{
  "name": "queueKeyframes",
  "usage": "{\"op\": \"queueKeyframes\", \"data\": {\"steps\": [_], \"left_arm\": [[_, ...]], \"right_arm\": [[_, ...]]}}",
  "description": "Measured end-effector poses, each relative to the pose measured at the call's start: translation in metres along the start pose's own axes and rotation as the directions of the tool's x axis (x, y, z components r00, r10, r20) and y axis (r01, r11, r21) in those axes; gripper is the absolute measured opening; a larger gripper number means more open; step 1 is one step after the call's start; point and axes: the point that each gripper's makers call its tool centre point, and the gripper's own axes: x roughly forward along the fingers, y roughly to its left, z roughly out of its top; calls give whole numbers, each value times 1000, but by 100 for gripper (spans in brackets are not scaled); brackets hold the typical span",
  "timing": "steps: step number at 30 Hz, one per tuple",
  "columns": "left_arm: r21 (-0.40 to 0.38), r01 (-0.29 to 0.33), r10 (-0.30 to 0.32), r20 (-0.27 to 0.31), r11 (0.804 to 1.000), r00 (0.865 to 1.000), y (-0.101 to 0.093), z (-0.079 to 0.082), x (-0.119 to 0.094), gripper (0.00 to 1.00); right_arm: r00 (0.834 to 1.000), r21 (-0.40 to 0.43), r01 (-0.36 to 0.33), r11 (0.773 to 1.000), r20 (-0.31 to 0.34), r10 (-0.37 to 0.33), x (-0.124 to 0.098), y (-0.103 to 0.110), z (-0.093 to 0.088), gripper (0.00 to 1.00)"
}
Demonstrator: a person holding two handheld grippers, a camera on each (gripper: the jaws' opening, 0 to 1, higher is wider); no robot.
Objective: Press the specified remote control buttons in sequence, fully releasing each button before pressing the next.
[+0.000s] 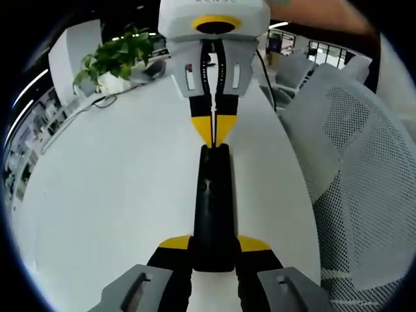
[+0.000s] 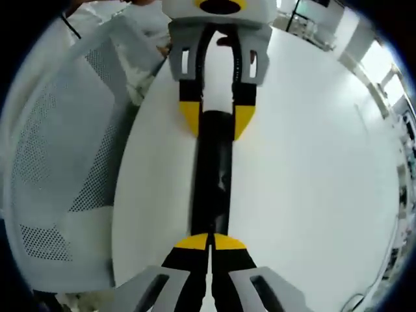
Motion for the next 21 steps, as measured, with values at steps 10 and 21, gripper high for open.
{"op": "queueKeyframes", "data": {"steps": [10,21], "left_arm": [[0,2,-2,0,1000,1000,-1,1,0,25],[1,1,-1,-1,1000,1000,-1,1,0,25]], "right_arm": [[1000,-6,-6,1000,-15,6,0,0,-1,0],[1000,-4,-6,1000,-13,6,-2,1,-1,0]]}}
